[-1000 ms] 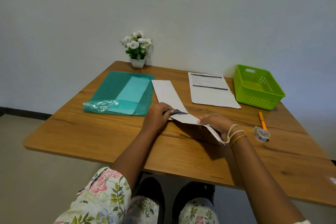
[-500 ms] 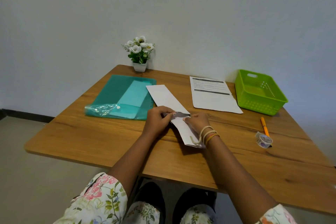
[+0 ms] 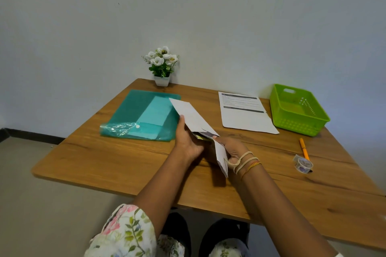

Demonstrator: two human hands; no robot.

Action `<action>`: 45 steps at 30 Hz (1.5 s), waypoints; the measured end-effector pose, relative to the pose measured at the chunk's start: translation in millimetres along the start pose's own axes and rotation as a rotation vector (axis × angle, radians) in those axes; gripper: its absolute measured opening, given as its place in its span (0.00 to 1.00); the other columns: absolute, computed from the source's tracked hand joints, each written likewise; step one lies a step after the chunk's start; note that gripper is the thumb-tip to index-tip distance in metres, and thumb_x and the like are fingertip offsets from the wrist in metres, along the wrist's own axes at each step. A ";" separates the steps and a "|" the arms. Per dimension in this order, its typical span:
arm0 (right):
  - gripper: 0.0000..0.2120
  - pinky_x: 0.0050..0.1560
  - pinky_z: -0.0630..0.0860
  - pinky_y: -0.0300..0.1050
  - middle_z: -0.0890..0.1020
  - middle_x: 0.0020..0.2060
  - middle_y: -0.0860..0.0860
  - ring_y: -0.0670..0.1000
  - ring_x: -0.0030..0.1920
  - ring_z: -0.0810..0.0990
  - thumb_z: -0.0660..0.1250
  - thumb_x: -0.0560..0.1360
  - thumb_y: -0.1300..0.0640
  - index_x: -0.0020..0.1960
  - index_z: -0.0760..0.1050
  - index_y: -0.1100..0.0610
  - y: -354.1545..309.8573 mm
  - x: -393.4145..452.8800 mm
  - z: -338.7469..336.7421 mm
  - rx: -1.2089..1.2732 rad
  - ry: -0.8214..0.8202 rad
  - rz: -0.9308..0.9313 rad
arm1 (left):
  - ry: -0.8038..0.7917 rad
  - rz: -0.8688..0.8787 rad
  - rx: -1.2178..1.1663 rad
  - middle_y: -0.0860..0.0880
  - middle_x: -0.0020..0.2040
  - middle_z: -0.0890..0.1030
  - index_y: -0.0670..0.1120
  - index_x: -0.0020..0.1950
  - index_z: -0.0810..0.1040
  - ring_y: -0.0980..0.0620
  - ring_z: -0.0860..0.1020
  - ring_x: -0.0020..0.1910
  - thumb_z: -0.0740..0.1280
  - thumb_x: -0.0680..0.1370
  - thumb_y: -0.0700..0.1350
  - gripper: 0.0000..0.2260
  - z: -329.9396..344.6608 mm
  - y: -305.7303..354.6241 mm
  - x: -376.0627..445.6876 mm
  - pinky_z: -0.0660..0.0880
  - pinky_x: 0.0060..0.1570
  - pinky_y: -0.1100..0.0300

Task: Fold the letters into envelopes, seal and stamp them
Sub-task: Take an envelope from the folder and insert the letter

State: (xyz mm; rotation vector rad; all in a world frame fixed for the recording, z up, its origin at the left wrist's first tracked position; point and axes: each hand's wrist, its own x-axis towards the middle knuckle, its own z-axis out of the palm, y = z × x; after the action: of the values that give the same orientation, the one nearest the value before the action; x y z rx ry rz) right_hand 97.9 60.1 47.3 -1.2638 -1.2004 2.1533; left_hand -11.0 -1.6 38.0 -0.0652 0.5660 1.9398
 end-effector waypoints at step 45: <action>0.05 0.38 0.78 0.44 0.74 0.40 0.47 0.47 0.40 0.76 0.75 0.69 0.51 0.42 0.82 0.51 2.2 -31.9 9.7 -1.123 0.288 -1.044 | -0.020 -0.024 -0.001 0.40 0.46 0.81 0.42 0.58 0.76 0.42 0.79 0.47 0.65 0.76 0.60 0.22 -6.8 -1.8 -17.0 0.79 0.48 0.45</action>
State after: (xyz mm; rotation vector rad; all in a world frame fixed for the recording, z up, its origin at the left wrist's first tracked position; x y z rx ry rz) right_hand 106.9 32.9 64.6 -0.8172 -2.3052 0.4792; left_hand -3.4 -18.3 36.4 -0.0535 0.5490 1.9155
